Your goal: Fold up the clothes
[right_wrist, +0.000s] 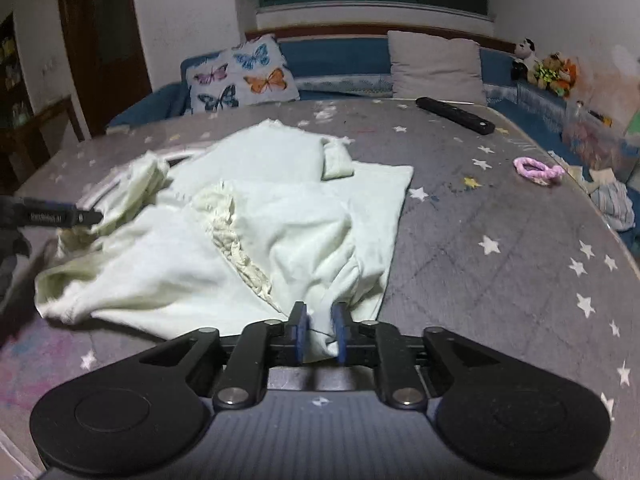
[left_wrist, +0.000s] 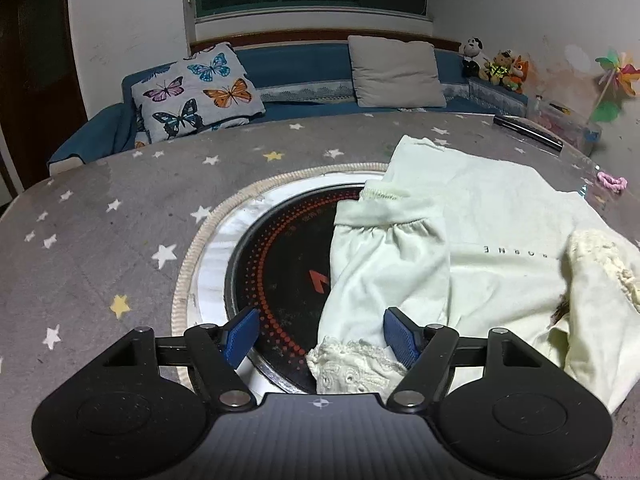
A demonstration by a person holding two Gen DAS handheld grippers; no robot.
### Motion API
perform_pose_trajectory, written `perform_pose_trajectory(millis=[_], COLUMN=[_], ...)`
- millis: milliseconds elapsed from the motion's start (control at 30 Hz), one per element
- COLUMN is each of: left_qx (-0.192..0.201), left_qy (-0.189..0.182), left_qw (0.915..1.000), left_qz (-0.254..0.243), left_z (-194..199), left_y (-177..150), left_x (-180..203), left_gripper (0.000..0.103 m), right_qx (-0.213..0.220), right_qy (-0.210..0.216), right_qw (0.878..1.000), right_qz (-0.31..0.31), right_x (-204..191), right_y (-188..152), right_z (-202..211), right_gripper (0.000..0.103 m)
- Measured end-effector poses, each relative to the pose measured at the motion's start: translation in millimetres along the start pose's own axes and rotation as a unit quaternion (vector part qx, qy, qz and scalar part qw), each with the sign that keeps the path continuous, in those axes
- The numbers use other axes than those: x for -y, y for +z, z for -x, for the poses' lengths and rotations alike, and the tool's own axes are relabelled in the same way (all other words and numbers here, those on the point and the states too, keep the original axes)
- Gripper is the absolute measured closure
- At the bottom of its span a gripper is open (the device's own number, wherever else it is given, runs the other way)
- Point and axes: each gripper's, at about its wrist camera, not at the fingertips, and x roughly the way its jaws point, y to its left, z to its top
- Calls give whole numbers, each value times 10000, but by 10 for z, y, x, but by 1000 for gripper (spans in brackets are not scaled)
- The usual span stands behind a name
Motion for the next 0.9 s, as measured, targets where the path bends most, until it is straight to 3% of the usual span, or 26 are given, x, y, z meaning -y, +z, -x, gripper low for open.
perform_pose_trajectory(millis=[167,400,600,900], left_qx=[236,385,184,-173], left_qy=[66,63,-70,-144], left_qw=[9997,9989,9993,9978], left_qz=[-59,-261,-304,-622], left_z=[89,-22,-418,-1014], left_y=[168,500,795,930], left_x=[37,197,328,514], left_gripper=[30,30,30,30], right_qx=[298,385,247,198], right_qy=[14,-258,-262,-276], right_qw=[9991,9984,9986,9990], right_qz=[-308,-337,-381,-307], right_x=[211,427,509,520], right_y=[176,475,646,765], right_z=[77,-360,-776,-1054], right_gripper=[82,82,81,81])
